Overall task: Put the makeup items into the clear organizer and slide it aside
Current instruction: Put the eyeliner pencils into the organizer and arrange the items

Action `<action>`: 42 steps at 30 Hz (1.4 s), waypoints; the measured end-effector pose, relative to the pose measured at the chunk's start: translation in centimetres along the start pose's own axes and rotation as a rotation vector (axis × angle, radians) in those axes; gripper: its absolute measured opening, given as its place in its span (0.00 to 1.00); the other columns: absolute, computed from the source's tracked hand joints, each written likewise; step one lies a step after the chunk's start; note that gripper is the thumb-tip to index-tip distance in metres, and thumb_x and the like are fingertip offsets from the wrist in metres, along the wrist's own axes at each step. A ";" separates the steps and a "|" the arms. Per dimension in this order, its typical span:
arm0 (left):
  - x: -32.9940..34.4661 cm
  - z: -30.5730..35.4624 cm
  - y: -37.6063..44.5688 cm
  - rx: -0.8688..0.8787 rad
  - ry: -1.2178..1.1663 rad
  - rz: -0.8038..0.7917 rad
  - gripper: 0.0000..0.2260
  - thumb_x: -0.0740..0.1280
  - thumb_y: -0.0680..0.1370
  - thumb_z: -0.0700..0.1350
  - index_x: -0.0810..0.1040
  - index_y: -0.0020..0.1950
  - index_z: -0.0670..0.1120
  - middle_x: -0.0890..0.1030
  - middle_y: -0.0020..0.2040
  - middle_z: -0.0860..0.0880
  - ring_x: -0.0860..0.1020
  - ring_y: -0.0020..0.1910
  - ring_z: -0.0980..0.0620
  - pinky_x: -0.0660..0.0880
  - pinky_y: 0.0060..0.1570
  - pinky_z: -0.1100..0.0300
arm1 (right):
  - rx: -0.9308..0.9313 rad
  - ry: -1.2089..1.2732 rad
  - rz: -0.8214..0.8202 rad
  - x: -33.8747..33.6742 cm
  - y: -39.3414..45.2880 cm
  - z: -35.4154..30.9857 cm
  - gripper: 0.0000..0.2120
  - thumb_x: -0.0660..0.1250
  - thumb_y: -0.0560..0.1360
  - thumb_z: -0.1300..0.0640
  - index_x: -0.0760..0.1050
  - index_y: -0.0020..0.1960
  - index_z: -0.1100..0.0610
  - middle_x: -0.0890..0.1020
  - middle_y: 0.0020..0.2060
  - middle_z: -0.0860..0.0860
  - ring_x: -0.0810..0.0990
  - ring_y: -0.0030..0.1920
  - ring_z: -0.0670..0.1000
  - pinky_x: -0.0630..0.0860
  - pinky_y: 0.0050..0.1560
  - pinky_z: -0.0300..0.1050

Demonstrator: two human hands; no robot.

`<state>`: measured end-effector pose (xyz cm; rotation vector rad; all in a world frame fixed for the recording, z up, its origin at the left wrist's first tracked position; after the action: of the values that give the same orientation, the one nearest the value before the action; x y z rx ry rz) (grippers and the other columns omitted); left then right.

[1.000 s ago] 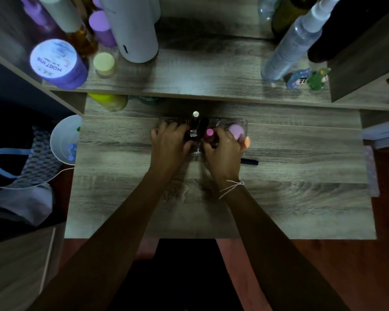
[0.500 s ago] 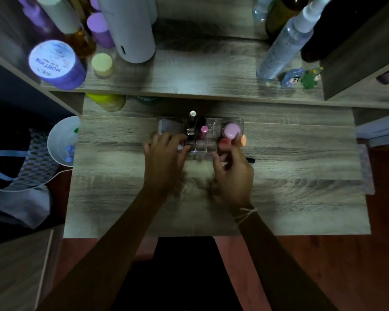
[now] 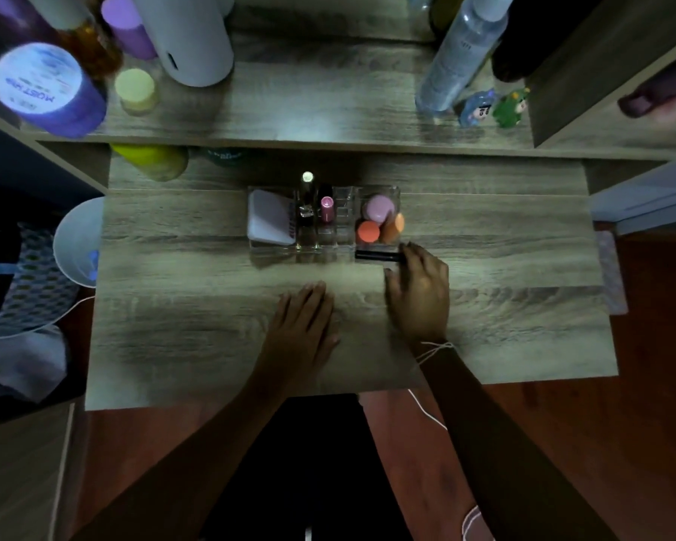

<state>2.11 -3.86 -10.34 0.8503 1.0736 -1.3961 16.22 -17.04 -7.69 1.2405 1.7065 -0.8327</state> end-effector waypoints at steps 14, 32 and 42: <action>0.5 -0.4 -0.2 -0.007 0.037 0.077 0.26 0.59 0.78 0.55 0.65 0.71 0.42 0.66 0.73 0.40 0.64 0.72 0.42 0.59 0.71 0.44 | -0.133 -0.008 0.007 -0.2 -3.8 -1.5 0.12 0.70 0.74 0.58 0.79 0.55 0.62 0.82 0.47 0.61 0.78 0.48 0.62 0.71 0.50 0.51; -1.2 -8.4 -1.3 -0.288 0.008 0.129 0.33 0.51 0.79 0.60 0.47 0.76 0.41 0.52 0.77 0.41 0.48 0.77 0.48 0.46 0.74 0.47 | -0.070 0.435 0.121 -0.5 1.0 -12.3 0.08 0.72 0.73 0.55 0.80 0.46 0.61 0.85 0.40 0.56 0.82 0.40 0.52 0.72 0.41 0.39; -0.9 -8.7 -1.4 -0.311 0.021 0.121 0.32 0.49 0.79 0.60 0.50 0.76 0.41 0.56 0.77 0.40 0.48 0.77 0.49 0.45 0.75 0.49 | -0.034 0.398 0.054 1.6 1.1 -12.2 0.07 0.72 0.72 0.57 0.79 0.43 0.61 0.81 0.40 0.57 0.79 0.39 0.54 0.74 0.40 0.47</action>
<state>0.15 4.59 -12.16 0.6912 1.1983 -1.0866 14.02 -5.45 -4.01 1.4952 1.9772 -0.5450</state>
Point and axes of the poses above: each hand's wrist, its own y-axis towards the middle knuckle, its own x-axis out of the palm, z = x × y, the point moved 7 cm from there along y, towards the middle knuckle
